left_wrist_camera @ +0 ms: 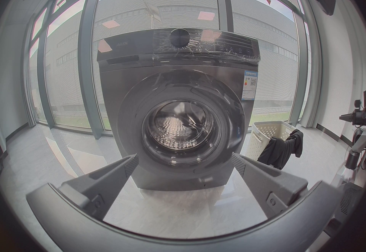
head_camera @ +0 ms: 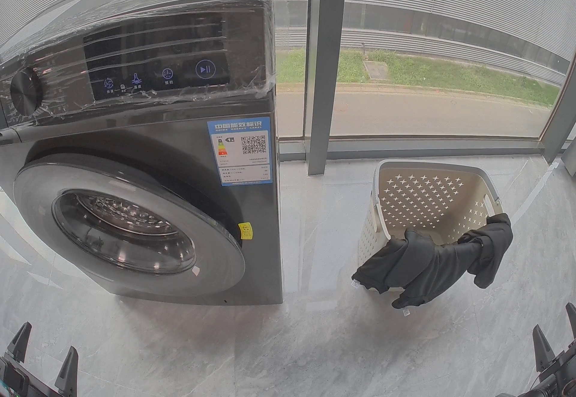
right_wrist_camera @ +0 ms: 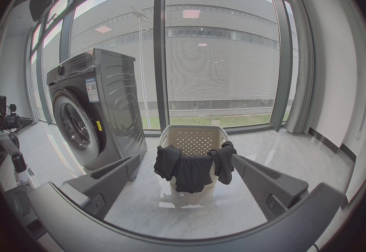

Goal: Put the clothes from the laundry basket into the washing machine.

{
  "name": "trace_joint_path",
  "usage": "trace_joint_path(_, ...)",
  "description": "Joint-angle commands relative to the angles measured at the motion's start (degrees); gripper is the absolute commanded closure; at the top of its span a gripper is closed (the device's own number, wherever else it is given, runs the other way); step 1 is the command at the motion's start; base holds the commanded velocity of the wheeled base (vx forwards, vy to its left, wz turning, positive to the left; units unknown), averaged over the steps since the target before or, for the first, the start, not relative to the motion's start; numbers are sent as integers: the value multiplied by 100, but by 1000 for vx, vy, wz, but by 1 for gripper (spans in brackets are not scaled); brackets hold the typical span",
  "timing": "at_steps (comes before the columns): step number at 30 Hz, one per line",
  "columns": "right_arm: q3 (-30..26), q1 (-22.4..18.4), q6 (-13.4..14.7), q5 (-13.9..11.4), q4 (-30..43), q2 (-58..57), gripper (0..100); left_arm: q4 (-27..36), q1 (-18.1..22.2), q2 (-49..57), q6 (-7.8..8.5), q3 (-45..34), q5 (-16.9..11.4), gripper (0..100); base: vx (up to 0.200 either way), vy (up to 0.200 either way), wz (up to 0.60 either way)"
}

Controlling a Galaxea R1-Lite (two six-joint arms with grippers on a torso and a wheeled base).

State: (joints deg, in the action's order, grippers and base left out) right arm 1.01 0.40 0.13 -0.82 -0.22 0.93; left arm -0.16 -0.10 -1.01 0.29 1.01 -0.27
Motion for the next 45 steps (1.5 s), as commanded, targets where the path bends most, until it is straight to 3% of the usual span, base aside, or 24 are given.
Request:
trace_joint_path(1, -101, 4, -5, 3, -4, -93, 0, -2, 1, 101, -3, -92, 0, 0, -200, 0, 0)
trace_joint_path(10, -101, 4, -5, 3, -4, -93, 0, -2, 1, 101, -38, -92, 27, 0, 0, 0, 0)
trace_joint_path(45, -101, 4, -5, -6, -4, -93, 0, 7, 1, 101, -82, -92, 18, 0, 0, 189, 0)
